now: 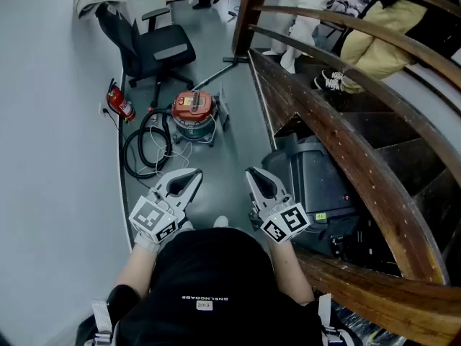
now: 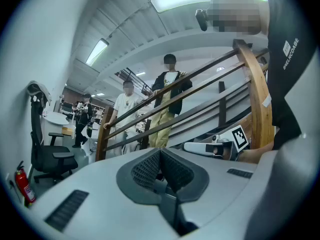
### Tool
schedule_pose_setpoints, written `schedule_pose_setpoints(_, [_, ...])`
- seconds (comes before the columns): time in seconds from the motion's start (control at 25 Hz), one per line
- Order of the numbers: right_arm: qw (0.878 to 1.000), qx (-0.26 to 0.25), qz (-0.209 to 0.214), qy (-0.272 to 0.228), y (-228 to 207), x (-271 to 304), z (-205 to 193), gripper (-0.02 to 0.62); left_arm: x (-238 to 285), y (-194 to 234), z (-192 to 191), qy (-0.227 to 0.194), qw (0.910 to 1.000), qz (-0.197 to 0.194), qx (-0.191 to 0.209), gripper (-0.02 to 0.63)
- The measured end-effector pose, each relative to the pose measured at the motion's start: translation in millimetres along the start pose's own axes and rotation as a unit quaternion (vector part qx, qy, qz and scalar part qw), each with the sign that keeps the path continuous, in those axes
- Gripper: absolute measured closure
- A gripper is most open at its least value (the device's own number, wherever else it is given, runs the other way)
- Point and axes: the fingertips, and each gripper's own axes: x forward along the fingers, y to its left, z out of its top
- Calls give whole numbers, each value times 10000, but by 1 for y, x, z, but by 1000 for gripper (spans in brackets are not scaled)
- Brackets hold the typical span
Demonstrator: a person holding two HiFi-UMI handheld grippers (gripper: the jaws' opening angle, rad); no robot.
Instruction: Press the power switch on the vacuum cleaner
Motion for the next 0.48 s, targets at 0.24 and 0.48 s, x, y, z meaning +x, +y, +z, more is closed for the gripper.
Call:
schedule_pose_setpoints(0.24, [10000,74,52,-5,-17,-3,-1,548,16,-1,-3,20,9999,111,4,591])
schedule_pose_setpoints(0.48, [9994,179,298,-39,-37,-5,-2,548,35,-4,-12,87,9993,360,36,591])
